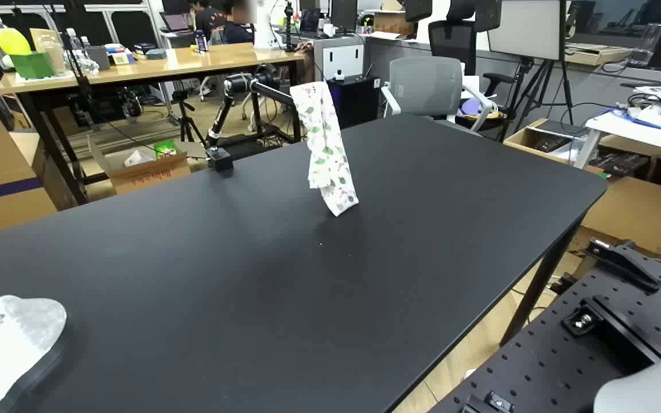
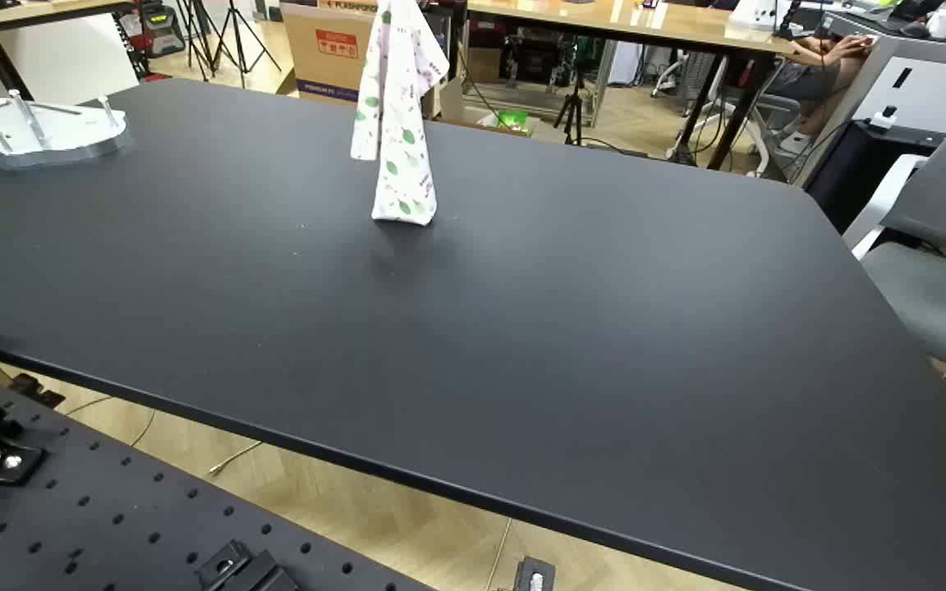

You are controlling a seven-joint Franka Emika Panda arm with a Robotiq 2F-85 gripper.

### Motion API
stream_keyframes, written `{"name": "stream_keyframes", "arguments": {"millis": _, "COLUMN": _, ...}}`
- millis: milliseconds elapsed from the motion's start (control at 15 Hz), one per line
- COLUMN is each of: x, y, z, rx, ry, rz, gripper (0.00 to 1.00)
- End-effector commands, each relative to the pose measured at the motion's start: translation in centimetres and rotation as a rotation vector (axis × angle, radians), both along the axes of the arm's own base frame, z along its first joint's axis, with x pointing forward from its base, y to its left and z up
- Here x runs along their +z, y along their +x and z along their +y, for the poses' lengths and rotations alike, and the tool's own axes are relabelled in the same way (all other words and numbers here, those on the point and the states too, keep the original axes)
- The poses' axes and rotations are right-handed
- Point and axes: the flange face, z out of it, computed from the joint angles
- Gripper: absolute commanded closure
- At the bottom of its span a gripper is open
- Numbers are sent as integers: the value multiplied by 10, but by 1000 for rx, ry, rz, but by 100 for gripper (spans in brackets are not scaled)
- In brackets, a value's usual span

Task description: Unhang the white cloth from the black stand

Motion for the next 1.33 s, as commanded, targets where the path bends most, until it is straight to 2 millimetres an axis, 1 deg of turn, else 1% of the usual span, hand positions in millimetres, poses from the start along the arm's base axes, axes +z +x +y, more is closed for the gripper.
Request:
{"name": "stream_keyframes", "arguments": {"millis": 0, "x": 0, "y": 0, "z": 0, "rx": 0, "ry": 0, "rz": 0, "gripper": 0}}
{"name": "stream_keyframes", "arguments": {"millis": 667, "x": 0, "y": 0, "z": 0, "rx": 0, "ry": 0, "rz": 0, "gripper": 0}}
{"name": "stream_keyframes", "arguments": {"millis": 733, "x": -1, "y": 3, "z": -4, "rx": -12, "ry": -26, "rz": -18, "gripper": 0}}
{"name": "stream_keyframes", "arguments": {"millis": 933, "x": -3, "y": 22, "z": -23, "rx": -14, "ry": -125, "rz": -109, "gripper": 0}}
{"name": "stream_keyframes", "arguments": {"millis": 1267, "x": -11, "y": 73, "z": -60, "rx": 10, "ry": -300, "rz": -276, "gripper": 0}}
